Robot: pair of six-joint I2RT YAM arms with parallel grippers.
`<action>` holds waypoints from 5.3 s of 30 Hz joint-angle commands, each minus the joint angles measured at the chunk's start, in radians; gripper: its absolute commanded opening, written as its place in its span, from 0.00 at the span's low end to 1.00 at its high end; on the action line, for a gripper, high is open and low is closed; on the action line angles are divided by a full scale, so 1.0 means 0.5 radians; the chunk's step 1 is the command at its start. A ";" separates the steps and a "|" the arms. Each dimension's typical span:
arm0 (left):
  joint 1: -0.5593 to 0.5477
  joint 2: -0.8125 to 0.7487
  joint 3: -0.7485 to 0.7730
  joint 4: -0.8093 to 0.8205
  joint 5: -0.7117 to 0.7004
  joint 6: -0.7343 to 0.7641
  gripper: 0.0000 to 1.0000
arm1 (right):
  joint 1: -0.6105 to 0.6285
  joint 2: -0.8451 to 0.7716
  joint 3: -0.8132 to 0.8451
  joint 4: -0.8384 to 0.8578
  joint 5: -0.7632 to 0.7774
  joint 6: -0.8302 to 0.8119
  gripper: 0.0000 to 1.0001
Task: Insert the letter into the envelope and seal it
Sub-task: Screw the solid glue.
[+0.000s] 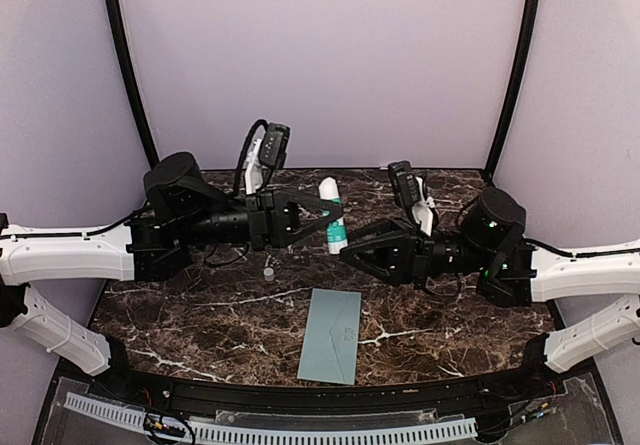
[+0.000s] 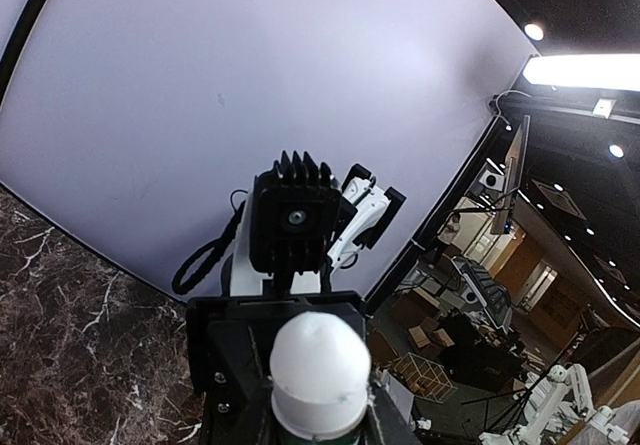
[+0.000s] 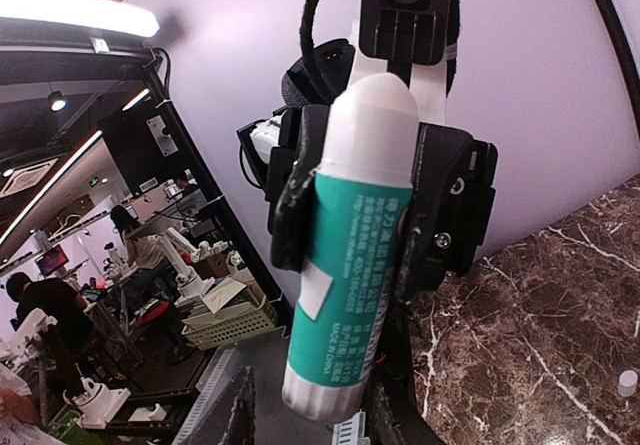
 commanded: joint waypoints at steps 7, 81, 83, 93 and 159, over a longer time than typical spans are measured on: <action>-0.008 0.004 0.057 0.186 0.150 -0.088 0.00 | -0.009 0.095 0.090 0.158 -0.126 0.037 0.34; 0.213 -0.454 -0.274 -0.388 -0.184 0.197 0.00 | -0.006 -0.058 0.271 -0.721 0.434 -0.264 0.75; 0.214 -0.459 -0.311 -0.214 -0.057 0.144 0.00 | -0.006 -0.023 0.259 -0.596 0.264 -0.238 0.76; 0.213 -0.351 -0.339 0.217 0.293 0.012 0.00 | 0.091 0.248 0.343 -0.194 -0.027 -0.143 0.69; 0.031 -0.259 -0.344 -0.602 -1.034 0.016 0.00 | 0.242 0.508 0.982 -1.504 1.444 -0.352 0.60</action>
